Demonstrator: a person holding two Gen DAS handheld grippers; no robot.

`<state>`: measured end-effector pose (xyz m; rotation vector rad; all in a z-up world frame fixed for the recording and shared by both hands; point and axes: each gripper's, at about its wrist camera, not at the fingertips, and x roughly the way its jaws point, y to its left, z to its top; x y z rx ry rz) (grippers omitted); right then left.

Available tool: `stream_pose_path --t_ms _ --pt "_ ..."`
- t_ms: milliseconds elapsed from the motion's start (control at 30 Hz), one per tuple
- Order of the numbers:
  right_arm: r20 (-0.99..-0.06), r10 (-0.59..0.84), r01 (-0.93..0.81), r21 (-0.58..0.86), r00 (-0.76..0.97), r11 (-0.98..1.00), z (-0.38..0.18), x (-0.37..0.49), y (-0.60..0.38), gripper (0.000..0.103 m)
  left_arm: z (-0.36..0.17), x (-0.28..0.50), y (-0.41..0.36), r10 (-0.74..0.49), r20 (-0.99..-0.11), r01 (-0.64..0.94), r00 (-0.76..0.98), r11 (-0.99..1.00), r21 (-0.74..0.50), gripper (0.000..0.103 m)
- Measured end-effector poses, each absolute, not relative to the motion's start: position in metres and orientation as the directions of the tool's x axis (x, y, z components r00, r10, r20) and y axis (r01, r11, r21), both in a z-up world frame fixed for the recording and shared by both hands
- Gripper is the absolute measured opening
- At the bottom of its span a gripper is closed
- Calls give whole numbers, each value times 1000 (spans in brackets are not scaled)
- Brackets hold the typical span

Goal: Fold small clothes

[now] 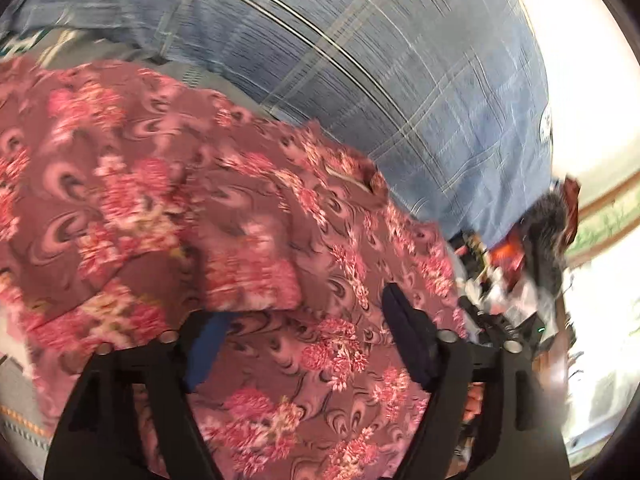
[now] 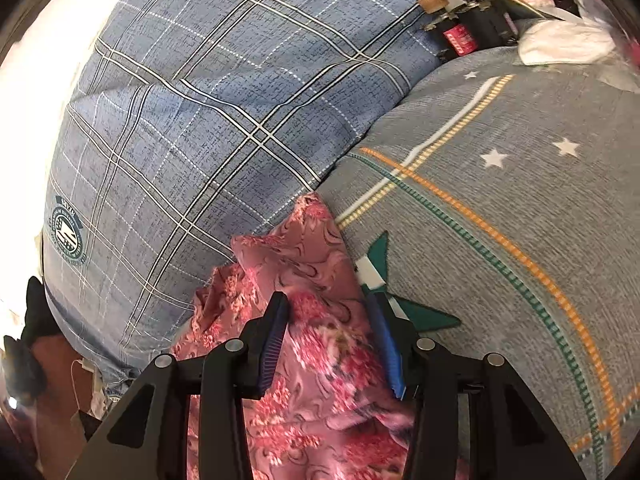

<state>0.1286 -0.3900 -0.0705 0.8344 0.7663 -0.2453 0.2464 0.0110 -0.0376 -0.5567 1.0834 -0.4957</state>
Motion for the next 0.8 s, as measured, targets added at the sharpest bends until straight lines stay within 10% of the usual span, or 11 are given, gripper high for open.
stream_pose_path --t_ms 100,133,167,600,667,700,800 --pt "-694 94 478 581 714 659 -68 118 -394 45 -43 257 1 -562 -713 76 419 804 -589 62" --pt "-695 90 481 579 713 659 -65 114 -395 45 -43 260 1 -558 -714 66 422 805 -590 21" --pt "-694 87 482 579 714 657 -63 114 -395 45 -42 266 0 -566 -726 54 391 802 -595 6" --pt "-729 123 451 536 673 713 -70 149 -393 47 -48 229 43 -449 -787 -55 424 854 -517 6" --pt "-751 90 433 470 655 769 -69 159 -381 38 -43 232 38 -441 -791 -37 425 864 -502 6" --pt "-769 102 397 434 631 809 -67 166 -374 5 -40 233 37 -440 -789 -23 429 868 -497 6" --pt "-773 54 337 337 632 879 -53 168 -364 4 -34 235 32 -423 -786 15 450 884 -468 13"
